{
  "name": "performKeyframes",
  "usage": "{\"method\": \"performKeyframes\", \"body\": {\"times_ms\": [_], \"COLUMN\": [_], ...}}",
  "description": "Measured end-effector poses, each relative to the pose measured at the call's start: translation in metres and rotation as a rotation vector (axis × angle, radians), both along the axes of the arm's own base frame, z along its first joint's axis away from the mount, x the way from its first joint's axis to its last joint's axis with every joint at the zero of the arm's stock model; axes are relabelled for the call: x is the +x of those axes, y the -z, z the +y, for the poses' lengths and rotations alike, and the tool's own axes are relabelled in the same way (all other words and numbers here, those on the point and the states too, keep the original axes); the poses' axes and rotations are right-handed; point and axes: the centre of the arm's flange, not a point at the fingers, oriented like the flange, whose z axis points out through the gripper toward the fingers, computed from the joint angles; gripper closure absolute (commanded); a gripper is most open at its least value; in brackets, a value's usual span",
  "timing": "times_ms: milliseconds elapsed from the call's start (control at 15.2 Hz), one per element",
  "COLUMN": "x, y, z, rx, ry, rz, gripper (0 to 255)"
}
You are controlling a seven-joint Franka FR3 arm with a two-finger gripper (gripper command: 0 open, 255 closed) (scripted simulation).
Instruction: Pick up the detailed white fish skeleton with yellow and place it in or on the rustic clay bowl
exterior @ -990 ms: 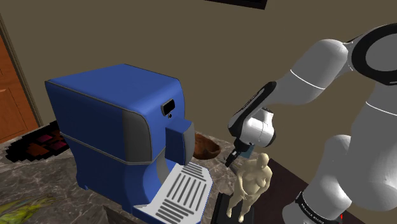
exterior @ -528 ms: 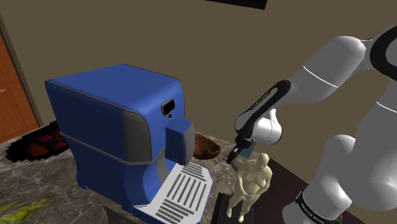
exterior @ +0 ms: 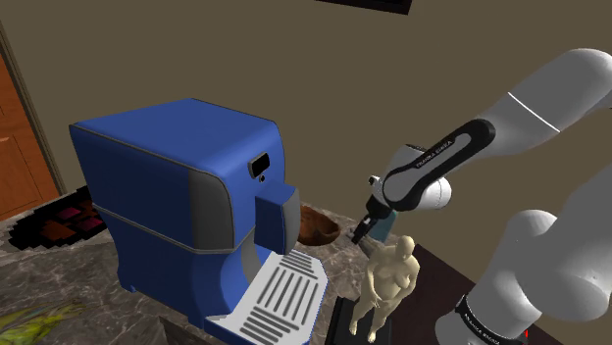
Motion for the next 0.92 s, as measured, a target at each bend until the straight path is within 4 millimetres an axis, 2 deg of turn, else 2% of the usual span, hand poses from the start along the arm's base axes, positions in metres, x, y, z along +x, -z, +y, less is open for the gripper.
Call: {"method": "performKeyframes", "body": {"times_ms": [924], "x": [0.0], "y": [-0.075], "z": [0.0], "rx": [-0.002], "ry": [0.0], "rz": [0.0], "gripper": [255]}}
